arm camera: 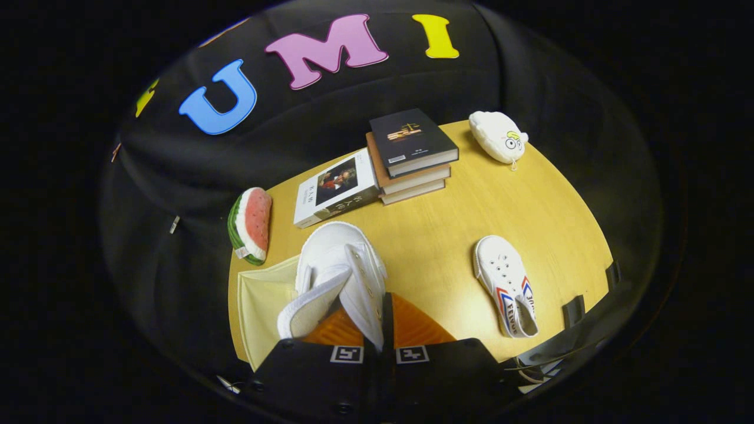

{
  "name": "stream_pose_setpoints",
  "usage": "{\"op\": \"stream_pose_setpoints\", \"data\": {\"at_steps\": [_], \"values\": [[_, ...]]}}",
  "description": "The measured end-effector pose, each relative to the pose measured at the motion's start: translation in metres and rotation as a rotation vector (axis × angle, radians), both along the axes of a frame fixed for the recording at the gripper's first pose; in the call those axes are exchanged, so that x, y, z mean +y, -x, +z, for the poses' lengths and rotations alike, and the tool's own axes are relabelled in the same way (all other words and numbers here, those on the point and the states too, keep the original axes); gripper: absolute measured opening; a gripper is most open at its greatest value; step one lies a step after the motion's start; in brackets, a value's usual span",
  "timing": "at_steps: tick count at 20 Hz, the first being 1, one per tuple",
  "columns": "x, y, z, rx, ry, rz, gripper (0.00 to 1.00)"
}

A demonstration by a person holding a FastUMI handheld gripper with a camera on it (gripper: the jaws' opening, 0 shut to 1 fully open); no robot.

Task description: Open the storage box then place both shoes into the box .Put the left shoe in first, then the right shoe, with the right side of both shoes facing outward in a uniform manner.

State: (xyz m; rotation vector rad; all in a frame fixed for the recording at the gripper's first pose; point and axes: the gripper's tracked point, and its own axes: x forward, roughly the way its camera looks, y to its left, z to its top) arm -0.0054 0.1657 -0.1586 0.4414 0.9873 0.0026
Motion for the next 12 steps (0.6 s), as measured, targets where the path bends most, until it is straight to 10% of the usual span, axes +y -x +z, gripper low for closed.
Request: {"op": "stream_pose_setpoints", "data": {"at_steps": [12], "values": [[0.145,0.008,-0.055,0.184,-0.006,0.027,0.06]]}}
